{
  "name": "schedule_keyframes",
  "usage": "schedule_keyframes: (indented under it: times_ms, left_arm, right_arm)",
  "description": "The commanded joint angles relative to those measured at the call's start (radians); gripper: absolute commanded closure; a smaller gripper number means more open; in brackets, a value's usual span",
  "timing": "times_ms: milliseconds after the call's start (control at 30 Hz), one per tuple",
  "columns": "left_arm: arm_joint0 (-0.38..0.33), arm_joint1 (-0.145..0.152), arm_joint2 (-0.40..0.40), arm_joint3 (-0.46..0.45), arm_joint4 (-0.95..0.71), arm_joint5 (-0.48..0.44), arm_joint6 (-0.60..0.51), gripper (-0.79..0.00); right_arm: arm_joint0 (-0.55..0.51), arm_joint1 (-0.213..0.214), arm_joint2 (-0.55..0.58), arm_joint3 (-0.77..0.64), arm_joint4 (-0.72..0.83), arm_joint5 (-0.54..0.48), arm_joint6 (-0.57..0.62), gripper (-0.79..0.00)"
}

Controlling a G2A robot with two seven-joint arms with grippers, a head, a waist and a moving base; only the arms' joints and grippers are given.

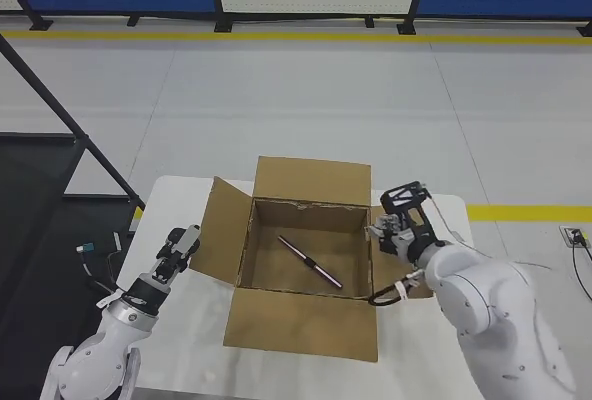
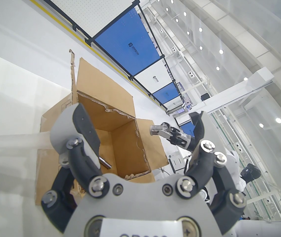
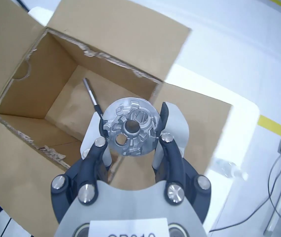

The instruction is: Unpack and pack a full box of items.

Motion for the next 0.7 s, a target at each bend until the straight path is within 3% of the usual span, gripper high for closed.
schedule_keyframes:
  times_ms: [0, 333, 667]
  left_arm:
    - [0.0, 0.0, 0.0, 0.0, 0.0, 0.0, 0.0, -0.785]
    - [0.0, 0.0, 0.0, 0.0, 0.0, 0.0, 0.0, -0.785]
    - [0.0, 0.0, 0.0, 0.0, 0.0, 0.0, 0.0, -0.785]
  right_arm:
    - [-0.068, 0.008, 0.075, -0.067, -0.022, 0.017, 0.01, 0.0]
    - [-0.29, 0.027, 0.287, -0.155, 0.0, 0.012, 0.044, 0.0]
    - [-0.33, 0.032, 0.313, 0.048, 0.091, -0.013, 0.019, 0.0]
